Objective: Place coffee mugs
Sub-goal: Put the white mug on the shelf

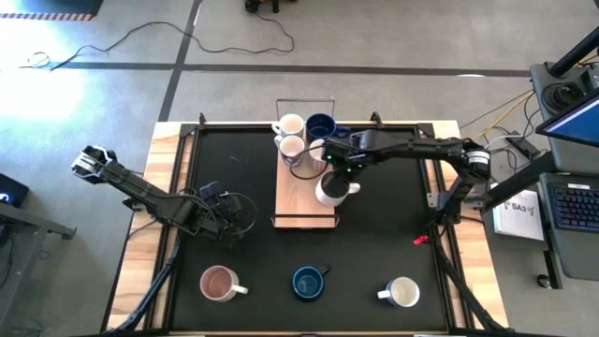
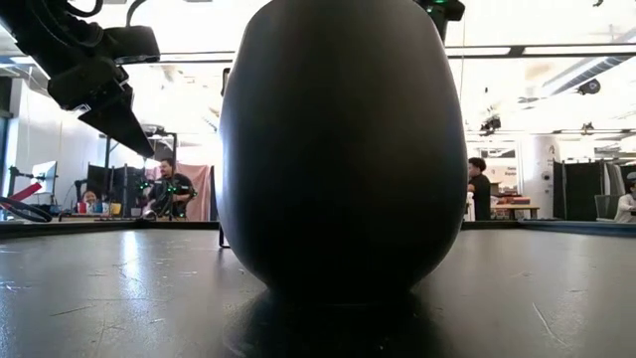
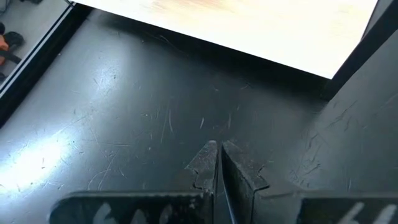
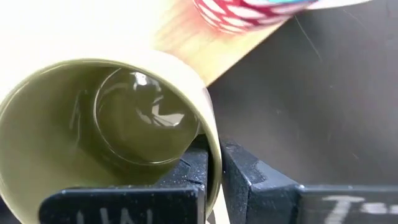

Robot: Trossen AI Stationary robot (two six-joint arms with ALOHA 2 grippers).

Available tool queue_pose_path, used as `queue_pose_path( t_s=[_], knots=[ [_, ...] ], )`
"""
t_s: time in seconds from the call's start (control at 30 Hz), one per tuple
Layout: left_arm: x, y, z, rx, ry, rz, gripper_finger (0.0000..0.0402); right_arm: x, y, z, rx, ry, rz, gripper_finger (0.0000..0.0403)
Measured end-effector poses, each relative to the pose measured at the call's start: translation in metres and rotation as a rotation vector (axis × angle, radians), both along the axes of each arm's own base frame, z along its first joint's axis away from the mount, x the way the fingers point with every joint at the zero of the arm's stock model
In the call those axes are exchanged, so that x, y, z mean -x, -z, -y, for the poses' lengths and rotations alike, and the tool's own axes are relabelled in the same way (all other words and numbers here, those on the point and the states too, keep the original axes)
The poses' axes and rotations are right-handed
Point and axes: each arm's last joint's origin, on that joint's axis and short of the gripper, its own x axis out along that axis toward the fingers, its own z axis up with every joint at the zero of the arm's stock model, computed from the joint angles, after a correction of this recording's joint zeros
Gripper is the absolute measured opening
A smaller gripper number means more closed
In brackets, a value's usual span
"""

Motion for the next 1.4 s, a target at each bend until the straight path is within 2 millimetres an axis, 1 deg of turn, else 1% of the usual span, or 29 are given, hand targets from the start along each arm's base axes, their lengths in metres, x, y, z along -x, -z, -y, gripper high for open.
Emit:
queue_pose_path(
  t_s=[0.13, 0.3, 0.4, 0.57, 0.9, 1.17, 1.4],
  knots=[
    [0.000, 0.000, 0.000, -0.003, 0.001, -0.001, 0.0004, -0.008, 0.001, 0.004, -0.001, 0.000, 0.000, 0.0013],
    [0.000, 0.000, 0.000, -0.009, 0.001, -0.005, 0.0004, -0.013, 0.003, 0.006, 0.004, -0.018, -0.005, 0.0013],
    [0.001, 0.000, -0.001, -0.013, 0.001, -0.010, 0.0004, -0.014, 0.002, 0.008, 0.008, -0.027, 0.000, 0.0013],
    [0.001, 0.000, -0.001, -0.014, 0.000, -0.011, 0.0004, -0.018, 0.000, 0.014, 0.026, -0.013, 0.064, 0.0013],
    [0.001, 0.000, -0.001, -0.014, 0.001, -0.011, 0.0004, -0.020, 0.005, 0.018, 0.010, -0.015, 0.061, 0.0014],
    [0.001, 0.000, -0.001, -0.014, 0.001, -0.011, 0.0003, -0.020, 0.005, 0.020, 0.011, -0.012, 0.067, 0.0045],
    [0.001, 0.000, -0.001, -0.014, 0.000, -0.011, 0.0004, -0.021, 0.003, 0.020, 0.017, -0.014, 0.084, 0.0049]
  ],
)
